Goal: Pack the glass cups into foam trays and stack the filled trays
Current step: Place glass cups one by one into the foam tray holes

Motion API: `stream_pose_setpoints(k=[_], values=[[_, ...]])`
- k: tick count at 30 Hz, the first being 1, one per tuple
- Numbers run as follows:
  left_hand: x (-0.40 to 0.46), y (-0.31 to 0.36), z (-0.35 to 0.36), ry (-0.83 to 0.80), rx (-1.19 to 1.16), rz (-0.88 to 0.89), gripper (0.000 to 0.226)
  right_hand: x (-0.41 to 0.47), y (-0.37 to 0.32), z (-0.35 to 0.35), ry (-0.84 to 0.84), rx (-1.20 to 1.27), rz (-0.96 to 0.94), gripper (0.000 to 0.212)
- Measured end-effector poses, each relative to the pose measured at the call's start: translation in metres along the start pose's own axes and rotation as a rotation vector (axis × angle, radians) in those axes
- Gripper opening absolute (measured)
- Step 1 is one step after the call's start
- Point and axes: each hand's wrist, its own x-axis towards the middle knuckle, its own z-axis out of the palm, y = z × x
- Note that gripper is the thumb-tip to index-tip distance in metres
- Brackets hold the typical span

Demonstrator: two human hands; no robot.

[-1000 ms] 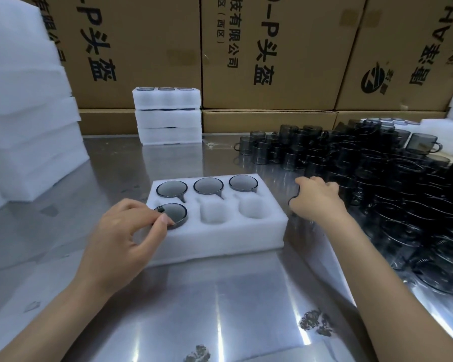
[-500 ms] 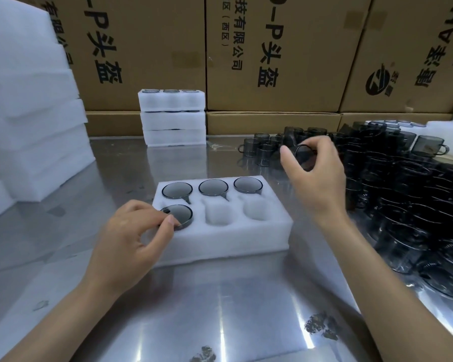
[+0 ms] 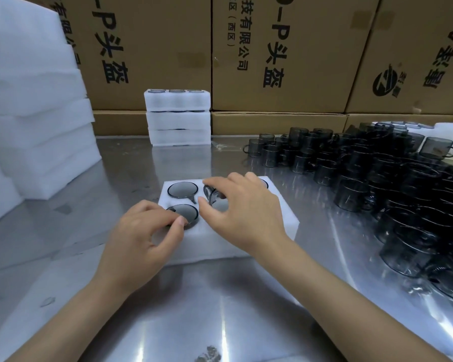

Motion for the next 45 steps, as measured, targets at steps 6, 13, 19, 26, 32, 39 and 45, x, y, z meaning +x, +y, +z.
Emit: stream_pose_setpoints(k=[6, 13, 19, 26, 32, 39, 45], values=[[-0.001, -0.002, 0.001, 0.002, 0.014, 0.009, 0.035, 0.003, -0.002, 0.003, -0.085, 0.000, 0.085, 0.031], [0.001, 0.005, 0.003, 0.042, 0.072, 0.049, 0.031, -0.005, 0.010, -0.015, -0.099, 0.055, 0.043, 0.060], [-0.004, 0.014, 0.009, -0.150, 0.247, 0.335, 0.052, -0.016, 0.024, -0.030, -0.103, 0.129, -0.098, 0.049], [-0.004, 0.019, 0.014, -0.236, 0.247, 0.254, 0.043, -0.022, 0.027, -0.012, -0.261, -0.108, -0.112, 0.043], [-0.004, 0.019, 0.015, -0.237, 0.217, 0.214, 0.040, -0.024, 0.028, -0.010, -0.247, -0.124, -0.130, 0.042], [-0.006, 0.015, 0.011, -0.247, 0.204, 0.254, 0.045, -0.003, 0.056, -0.026, 0.139, 0.200, 0.114, 0.030], [-0.006, 0.014, 0.008, -0.189, 0.142, 0.206, 0.038, 0.003, 0.126, -0.041, 0.077, -0.139, 0.604, 0.046]])
